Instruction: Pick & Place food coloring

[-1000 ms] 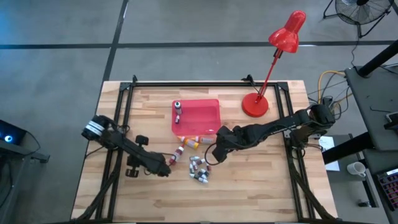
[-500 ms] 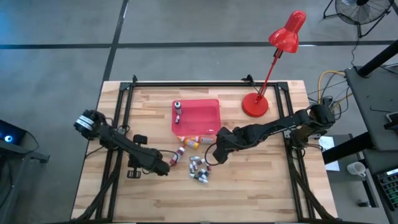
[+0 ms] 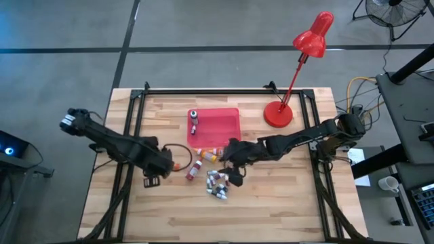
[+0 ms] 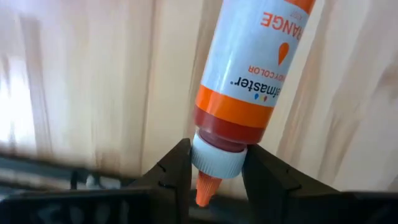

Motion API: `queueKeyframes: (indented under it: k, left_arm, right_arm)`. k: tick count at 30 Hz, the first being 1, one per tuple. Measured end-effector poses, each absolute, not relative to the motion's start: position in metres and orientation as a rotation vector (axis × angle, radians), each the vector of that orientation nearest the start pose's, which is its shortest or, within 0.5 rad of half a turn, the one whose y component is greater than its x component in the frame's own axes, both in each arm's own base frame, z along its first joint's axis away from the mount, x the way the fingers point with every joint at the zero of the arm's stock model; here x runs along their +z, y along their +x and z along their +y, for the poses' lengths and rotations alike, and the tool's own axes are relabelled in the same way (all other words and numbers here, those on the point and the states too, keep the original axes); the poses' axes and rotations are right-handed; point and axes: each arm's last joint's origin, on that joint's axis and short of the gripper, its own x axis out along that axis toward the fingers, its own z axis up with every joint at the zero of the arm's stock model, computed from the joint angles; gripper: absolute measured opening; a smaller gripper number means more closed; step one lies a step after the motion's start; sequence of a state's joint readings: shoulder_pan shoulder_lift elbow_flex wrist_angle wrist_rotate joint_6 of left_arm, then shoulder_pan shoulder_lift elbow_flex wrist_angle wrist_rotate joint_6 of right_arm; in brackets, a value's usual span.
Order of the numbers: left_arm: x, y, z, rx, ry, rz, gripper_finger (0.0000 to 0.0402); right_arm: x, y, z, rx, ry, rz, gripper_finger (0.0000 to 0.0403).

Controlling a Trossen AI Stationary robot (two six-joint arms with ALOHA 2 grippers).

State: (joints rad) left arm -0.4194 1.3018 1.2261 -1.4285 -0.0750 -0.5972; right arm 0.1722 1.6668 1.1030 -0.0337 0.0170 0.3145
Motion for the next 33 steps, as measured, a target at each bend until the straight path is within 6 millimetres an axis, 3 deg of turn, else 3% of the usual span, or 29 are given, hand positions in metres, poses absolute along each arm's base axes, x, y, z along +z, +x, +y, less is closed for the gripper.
queueKeyframes:
  k: [6,16,25,33]
  left_arm:
    - [0.31,0.207,-0.081,0.15,-0.081,1.32,0.0096]
    - [0.287,0.244,-0.083,0.155,0.02,1.271,0.0097]
    - [0.291,0.26,-0.079,0.178,-0.034,1.126,0.0097]
    - [0.306,0.263,-0.08,0.173,-0.051,1.075,0.0097]
  right_arm:
    - [0.244,0.374,0.058,0.034,0.172,0.42,0.0206]
    - [0.267,0.394,0.055,0.019,0.206,0.322,0.0187]
    - [0.25,0.407,0.06,0.018,0.276,0.372,0.0186]
    - [0.239,0.403,0.06,0.0,0.273,0.488,0.0166]
